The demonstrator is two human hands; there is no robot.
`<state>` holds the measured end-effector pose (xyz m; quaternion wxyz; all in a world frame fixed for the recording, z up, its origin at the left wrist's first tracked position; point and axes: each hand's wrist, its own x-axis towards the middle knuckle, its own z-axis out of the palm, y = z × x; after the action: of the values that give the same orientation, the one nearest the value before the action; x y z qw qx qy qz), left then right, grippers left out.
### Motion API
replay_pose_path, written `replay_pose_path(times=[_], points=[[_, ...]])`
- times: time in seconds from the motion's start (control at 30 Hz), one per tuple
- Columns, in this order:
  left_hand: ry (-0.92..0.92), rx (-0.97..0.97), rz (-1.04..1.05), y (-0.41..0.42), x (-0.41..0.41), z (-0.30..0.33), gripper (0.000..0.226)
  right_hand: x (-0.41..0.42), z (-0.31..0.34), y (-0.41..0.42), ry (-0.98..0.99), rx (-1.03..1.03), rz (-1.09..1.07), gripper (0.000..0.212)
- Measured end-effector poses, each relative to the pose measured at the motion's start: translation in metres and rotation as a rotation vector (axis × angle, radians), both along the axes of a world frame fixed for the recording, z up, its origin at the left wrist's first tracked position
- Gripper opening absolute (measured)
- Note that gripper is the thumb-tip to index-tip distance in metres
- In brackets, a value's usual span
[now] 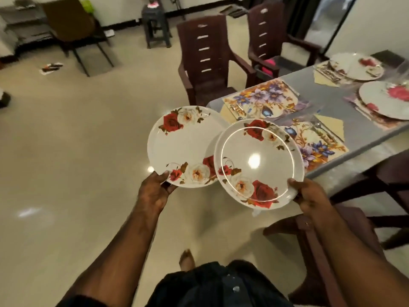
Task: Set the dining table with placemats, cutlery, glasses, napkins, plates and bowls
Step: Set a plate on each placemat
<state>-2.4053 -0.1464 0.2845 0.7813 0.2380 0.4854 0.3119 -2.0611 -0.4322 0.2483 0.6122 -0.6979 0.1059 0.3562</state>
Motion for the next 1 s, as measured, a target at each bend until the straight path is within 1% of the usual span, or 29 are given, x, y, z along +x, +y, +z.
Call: replay_pose_path(times=[0.13,0.3,0.4,0.47,0.57,0.6,0.7,0.77,0.83,0.93,1.0], points=[[0.009,0.037,-0.149,0.07,0.091,0.026,0.03,0.013,0.008,0.004,0.019,0.022,-0.231,0.04],[0.025,0.084,-0.297,0.118,0.217,0.044,0.022,0.043,-0.001,-0.012,0.095,0.087,-0.488,0.036],[0.038,0.084,-0.299,0.136,0.287,0.043,0.018,0.077,-0.023,-0.026,0.118,0.074,-0.589,0.042],[0.057,0.065,-0.29,0.144,0.326,0.044,0.014,0.093,-0.03,-0.029,0.134,0.047,-0.641,0.04],[0.083,0.04,-0.316,0.152,0.374,0.046,0.016,0.111,-0.038,-0.021,0.139,-0.009,-0.667,0.018],[0.09,0.04,-0.318,0.155,0.386,0.046,0.018,0.117,-0.042,-0.016,0.136,-0.029,-0.673,0.018],[0.105,0.03,-0.314,0.163,0.423,0.046,0.018,0.147,-0.068,-0.004,0.128,-0.19,-0.645,0.025],[0.102,0.018,-0.323,0.167,0.441,0.047,0.017,0.159,-0.077,0.006,0.102,-0.29,-0.596,0.019],[0.104,0.016,-0.347,0.171,0.46,0.049,0.017,0.169,-0.087,0.013,0.091,-0.348,-0.565,0.019],[0.098,0.019,-0.381,0.179,0.479,0.05,0.022,0.171,-0.096,0.022,0.021,-0.427,-0.484,0.022],[0.089,0.008,-0.399,0.184,0.491,0.052,0.023,0.173,-0.101,0.022,0.004,-0.473,-0.418,0.028]])
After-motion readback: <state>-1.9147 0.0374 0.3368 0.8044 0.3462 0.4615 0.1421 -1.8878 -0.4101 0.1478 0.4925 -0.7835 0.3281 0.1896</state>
